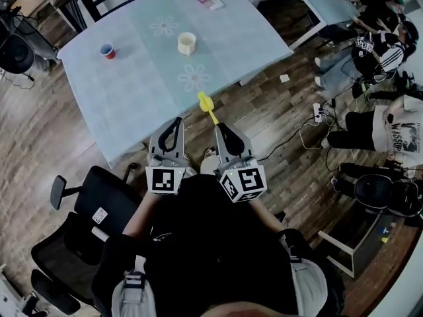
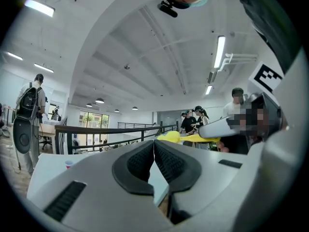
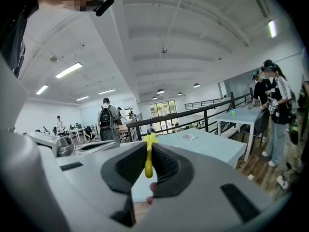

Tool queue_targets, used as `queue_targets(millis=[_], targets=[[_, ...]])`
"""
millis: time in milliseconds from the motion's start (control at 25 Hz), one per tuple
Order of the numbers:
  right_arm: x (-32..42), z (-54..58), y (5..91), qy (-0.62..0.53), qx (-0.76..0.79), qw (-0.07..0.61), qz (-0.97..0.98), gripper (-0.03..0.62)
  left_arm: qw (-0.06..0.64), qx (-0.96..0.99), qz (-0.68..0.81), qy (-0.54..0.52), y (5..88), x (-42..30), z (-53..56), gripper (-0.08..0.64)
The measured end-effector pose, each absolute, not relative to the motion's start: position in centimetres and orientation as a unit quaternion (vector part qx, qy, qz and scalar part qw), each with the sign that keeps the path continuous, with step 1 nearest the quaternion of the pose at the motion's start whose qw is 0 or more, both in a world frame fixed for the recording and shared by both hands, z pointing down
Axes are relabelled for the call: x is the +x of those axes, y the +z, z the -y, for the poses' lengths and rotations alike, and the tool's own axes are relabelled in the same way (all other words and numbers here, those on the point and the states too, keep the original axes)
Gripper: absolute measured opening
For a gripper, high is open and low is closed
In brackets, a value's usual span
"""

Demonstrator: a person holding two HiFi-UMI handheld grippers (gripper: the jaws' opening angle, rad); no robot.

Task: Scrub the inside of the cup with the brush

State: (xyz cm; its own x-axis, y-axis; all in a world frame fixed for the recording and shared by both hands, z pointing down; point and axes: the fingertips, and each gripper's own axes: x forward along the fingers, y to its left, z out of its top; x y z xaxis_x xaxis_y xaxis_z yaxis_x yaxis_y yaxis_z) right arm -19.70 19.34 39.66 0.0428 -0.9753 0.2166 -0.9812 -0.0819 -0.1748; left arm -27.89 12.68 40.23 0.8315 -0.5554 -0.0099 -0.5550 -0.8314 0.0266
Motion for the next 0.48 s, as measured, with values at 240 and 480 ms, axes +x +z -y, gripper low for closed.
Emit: queue_targets(millis=[240, 480], targets=[[-19.3, -18.2, 40.2, 0.141, 0.711, 0.016, 0.688, 0.038, 0.026, 0.956, 0.293, 0.01, 41.8, -27.4, -13.2, 0.014], [-17.0, -15.6, 39.9, 0.137, 0.698, 0.014, 0.703, 0.038, 0.025, 0.95, 0.311, 0.007, 41.4, -25.3, -11.0, 0.014]])
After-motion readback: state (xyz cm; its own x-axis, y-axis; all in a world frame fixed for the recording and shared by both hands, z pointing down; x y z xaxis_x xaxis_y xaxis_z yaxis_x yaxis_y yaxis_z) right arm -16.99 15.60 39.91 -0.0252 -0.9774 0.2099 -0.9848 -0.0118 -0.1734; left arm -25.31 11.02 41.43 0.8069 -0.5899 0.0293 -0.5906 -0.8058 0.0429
